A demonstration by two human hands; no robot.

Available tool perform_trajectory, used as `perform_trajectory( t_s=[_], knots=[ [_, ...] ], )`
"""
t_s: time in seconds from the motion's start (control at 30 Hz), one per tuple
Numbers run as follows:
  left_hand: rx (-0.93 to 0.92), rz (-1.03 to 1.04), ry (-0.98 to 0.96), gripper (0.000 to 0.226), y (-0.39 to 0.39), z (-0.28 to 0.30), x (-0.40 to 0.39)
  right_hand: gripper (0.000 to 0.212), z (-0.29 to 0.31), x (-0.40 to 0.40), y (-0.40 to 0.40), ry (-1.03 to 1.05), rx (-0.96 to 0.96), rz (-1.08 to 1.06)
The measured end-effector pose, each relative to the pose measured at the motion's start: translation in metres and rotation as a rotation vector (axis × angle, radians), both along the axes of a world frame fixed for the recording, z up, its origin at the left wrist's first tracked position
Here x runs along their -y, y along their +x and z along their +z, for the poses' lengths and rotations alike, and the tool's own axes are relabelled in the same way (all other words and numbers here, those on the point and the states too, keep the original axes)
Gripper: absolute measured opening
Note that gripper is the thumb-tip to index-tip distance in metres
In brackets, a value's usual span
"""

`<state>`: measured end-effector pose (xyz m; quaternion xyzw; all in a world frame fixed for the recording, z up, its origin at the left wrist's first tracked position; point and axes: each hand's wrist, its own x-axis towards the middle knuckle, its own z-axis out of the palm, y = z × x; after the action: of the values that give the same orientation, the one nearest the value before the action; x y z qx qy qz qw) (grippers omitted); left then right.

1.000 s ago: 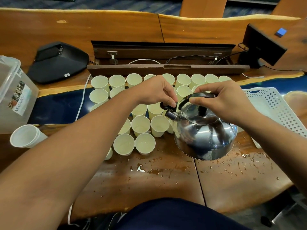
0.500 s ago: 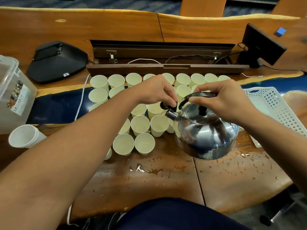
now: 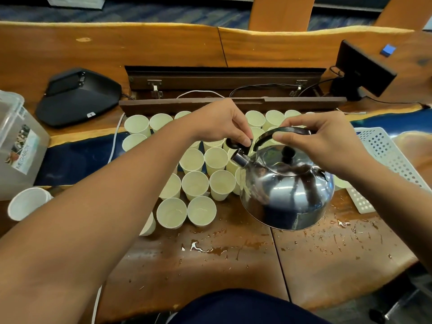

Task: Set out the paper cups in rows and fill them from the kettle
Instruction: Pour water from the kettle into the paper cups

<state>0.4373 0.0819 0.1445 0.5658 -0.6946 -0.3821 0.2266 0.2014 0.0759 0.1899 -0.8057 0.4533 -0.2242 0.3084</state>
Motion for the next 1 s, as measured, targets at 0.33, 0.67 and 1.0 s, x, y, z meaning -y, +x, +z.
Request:
perform_trajectory(
  t_s=[0.33,0.67,1.0],
  knots=[
    [0.059,-0.017,-0.124,0.014,0.016,0.050,0.042,0.013,0.033,0.041,0.013,-0.124,0.071,0.002],
    [0.141,0.070,-0.177,0.015,0.034,0.053,0.102,0.028,0.032,0.107,0.039,-0.197,0.068,-0.013],
    [0.098,0.159,-0.139,0.016,0.040,0.020,0.140,0.023,0.008,0.156,0.054,-0.178,-0.003,0.012]
  ],
)
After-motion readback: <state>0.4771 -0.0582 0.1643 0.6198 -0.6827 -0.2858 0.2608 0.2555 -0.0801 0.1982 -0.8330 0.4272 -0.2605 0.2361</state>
